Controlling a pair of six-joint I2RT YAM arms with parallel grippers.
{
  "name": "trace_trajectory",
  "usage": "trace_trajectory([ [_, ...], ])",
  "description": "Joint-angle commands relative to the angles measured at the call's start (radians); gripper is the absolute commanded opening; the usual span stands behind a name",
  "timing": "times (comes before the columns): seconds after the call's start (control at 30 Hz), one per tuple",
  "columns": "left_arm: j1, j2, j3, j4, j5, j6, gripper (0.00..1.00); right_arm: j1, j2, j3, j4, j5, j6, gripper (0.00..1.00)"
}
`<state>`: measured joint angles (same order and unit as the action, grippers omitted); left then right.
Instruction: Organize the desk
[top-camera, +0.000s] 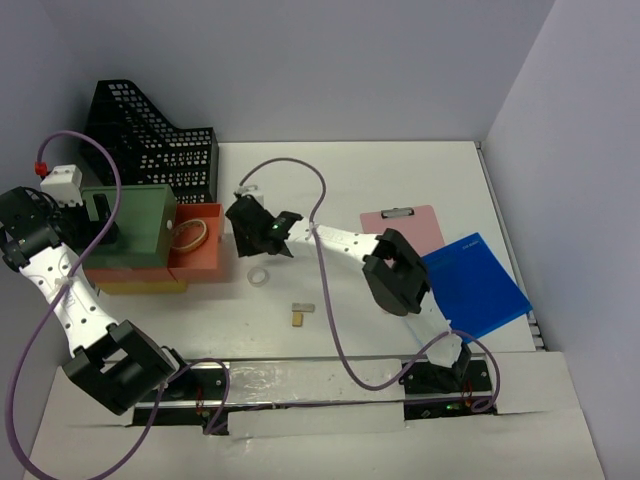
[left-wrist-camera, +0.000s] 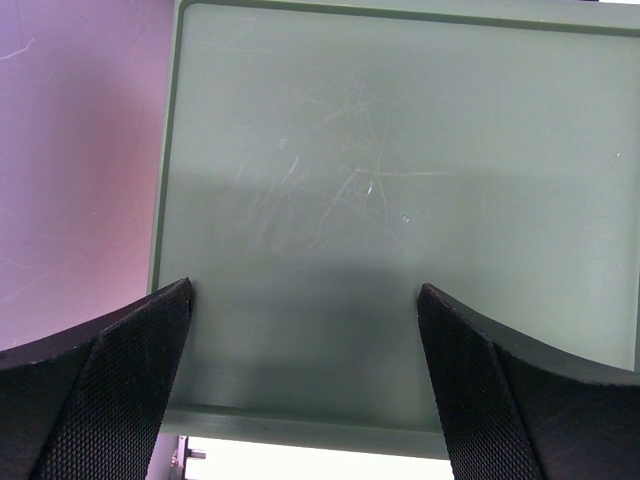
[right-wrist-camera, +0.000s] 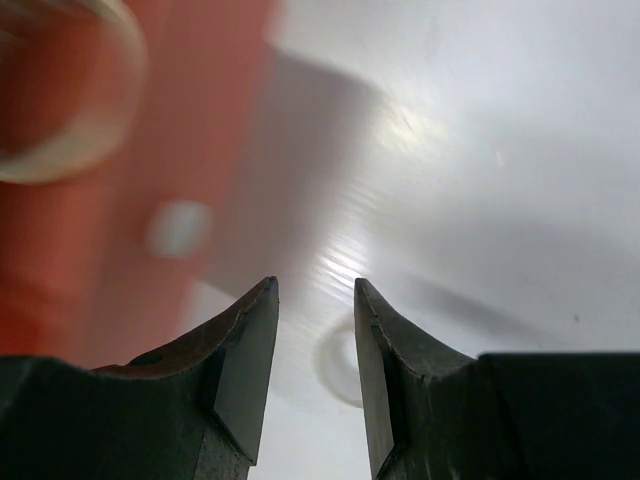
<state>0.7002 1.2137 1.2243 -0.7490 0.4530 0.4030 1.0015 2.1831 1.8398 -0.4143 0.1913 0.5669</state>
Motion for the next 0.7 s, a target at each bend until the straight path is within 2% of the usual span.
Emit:
trace_trajectory([
  [0.0,0.004,-0.011,-0.011,-0.016,-0.008,0.005,0.99,0.008,0.002,-0.011,-0.091,0.040,-0.012,0.44],
  [0.2,0.002,0.002,-0.010,-0.012,0.007,-0.009,0.99,0.012,-0.011,-0.130,0.004,-0.033,0.001,0.42],
  [0.37,0.003,0.007,-0.012,-0.013,0.006,-0.007,0.99,0.020,0.032,-0.143,-0.006,-0.063,0.016,0.41],
  [0.47,0.003,0.004,-0.018,-0.009,-0.003,-0.001,0.99,0.021,0.032,-0.159,0.006,-0.059,0.020,0.37],
  [0.67,0.004,0.004,-0.020,-0.010,0.001,-0.003,0.99,0.022,-0.021,-0.187,0.037,-0.078,0.008,0.36],
])
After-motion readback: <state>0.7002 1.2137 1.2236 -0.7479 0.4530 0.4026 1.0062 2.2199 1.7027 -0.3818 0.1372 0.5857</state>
